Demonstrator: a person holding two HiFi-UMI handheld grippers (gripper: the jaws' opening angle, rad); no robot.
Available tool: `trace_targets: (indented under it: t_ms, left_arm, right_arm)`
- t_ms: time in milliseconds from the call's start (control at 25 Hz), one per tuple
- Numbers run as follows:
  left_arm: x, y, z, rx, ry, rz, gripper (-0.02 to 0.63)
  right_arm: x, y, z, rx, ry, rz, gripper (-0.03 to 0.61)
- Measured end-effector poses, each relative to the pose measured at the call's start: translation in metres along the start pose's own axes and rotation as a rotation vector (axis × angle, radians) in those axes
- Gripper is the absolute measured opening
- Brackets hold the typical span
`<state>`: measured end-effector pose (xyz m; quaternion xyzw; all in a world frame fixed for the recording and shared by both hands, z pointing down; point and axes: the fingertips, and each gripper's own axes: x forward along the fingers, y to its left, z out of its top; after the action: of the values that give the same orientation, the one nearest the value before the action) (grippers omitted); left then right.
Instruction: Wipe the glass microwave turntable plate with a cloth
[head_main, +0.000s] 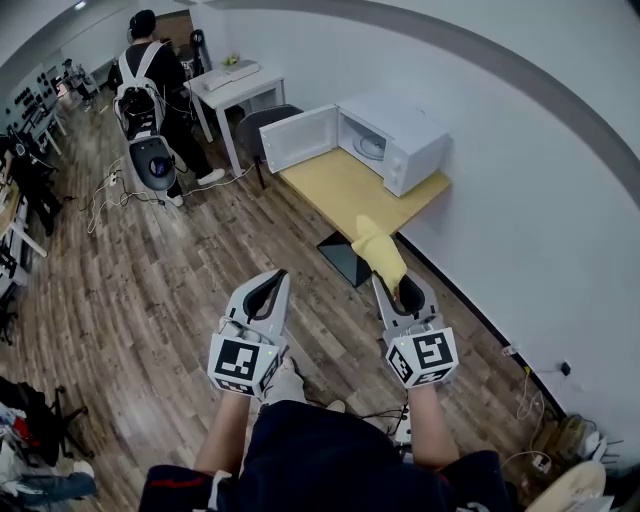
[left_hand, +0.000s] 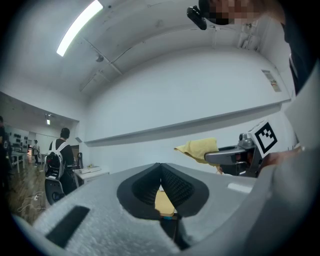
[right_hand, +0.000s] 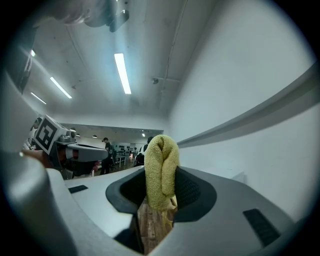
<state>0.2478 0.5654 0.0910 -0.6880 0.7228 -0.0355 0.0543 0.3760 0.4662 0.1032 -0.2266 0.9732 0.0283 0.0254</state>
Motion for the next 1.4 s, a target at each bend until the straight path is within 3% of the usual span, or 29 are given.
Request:
trace_targets:
  t_ms: [240, 680, 1400]
  left_arm:
    - [0.013, 0.001, -0.006, 0.008, 0.009, -0.015, 0.015]
    - [0.076, 0.058, -0.019, -0.014, 0.003, -0.012, 0.015]
    - [0.185, 0.22, -0.036, -0.035, 0.015, -0.072, 0.015]
  right_arm:
    - [0.012, -0.005, -0.008, 0.01, 0.007, 0.001, 0.137]
    - [0.091, -0.027, -0.016, -0.004, 0.022, 0.013, 0.137]
    - [0.282, -0.039, -0.02, -0.005, 0.054, -0.037, 0.137]
